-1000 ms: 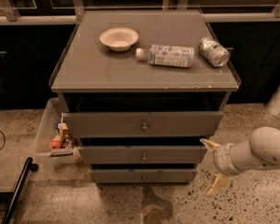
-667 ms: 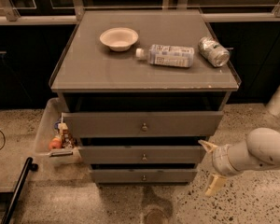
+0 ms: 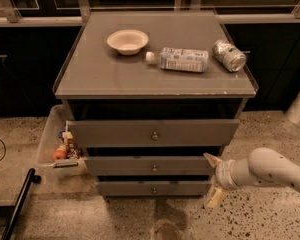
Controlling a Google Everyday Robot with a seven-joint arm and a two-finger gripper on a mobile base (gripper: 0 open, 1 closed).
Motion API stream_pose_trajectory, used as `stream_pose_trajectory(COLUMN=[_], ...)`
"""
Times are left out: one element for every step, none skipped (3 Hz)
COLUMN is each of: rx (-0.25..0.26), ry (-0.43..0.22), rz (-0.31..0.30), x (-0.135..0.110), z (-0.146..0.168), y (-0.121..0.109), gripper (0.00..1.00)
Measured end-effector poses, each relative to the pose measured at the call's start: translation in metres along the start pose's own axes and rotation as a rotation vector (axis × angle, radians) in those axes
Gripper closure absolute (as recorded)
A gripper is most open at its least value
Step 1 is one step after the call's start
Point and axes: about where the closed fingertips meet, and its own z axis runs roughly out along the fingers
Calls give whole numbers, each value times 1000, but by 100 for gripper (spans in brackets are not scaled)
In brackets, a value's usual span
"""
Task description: Open middle drawer
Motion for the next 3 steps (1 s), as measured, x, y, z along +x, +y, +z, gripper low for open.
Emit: stream_pose_trajectory(rx=[30, 43, 43], ry=[-33, -82, -82], rz=[-60, -136, -136], x=[2, -2, -2], z=[30, 54, 54], y=[-10, -19, -19], gripper=[0, 0, 0])
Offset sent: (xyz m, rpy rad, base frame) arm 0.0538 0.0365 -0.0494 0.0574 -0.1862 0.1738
